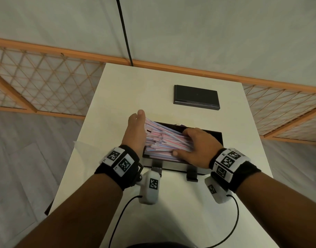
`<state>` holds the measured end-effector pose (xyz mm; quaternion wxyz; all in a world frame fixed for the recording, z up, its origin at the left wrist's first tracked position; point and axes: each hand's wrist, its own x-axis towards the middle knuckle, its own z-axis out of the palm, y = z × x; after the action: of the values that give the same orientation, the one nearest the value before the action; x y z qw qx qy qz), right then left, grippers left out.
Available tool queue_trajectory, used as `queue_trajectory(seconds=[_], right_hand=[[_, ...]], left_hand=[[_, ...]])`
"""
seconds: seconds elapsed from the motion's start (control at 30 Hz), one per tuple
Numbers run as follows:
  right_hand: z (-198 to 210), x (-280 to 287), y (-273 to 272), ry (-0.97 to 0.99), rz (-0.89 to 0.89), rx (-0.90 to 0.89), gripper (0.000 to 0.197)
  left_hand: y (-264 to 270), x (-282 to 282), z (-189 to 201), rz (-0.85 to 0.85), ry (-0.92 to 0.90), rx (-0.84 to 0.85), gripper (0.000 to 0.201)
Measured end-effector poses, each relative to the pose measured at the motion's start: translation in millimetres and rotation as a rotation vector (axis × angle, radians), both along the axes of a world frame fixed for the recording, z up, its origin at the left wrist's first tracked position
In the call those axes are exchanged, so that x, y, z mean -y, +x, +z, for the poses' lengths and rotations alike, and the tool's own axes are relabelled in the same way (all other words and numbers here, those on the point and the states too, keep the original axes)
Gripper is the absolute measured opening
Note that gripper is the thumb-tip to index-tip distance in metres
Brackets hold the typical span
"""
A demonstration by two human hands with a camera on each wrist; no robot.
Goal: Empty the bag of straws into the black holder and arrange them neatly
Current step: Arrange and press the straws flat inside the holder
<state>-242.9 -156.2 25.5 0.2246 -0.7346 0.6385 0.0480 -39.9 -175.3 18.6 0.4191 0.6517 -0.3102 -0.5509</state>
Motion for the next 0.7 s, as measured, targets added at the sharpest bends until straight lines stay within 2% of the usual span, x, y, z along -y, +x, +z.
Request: queue_trajectory(seconds=[0.07, 0.17, 0.3, 0.43, 0.57, 0.7], right_hand=[[-5.7, -1.8, 3.2, 0.045, 0.014, -0.022, 0.093], [-10.0, -2.7, 11.2, 0.042, 0.004, -0.029, 0.087], [-10.6, 0.9, 16.5, 0.003, -0.014, -0.103, 0.092], [-13.8, 2.7, 22.3, 0.024, -0.006, -0.109, 0.092], [-11.4, 3.4, 27.1, 0.022, 0.017, -0.094, 0.079], [-1.6, -0.4, 29.7, -0.065, 0.033, 0.022, 0.058]], left_hand=[[0.9, -0.4, -0.3, 0.027, -0.027, -0.007, 0.048], [0.7, 0.5, -4.2, 0.054, -0.125, 0.137, 0.022], [0.1, 2.3, -10.1, 0.067, -0.136, 0.223, 0.013], [-0.4, 3.6, -17.9, 0.043, -0.142, 0.295, 0.020], [-2.6, -1.8, -18.9, 0.047, -0.173, 0.278, 0.032], [-0.5, -2.6, -10.2, 0.130, -0.228, 0.204, 0.036]])
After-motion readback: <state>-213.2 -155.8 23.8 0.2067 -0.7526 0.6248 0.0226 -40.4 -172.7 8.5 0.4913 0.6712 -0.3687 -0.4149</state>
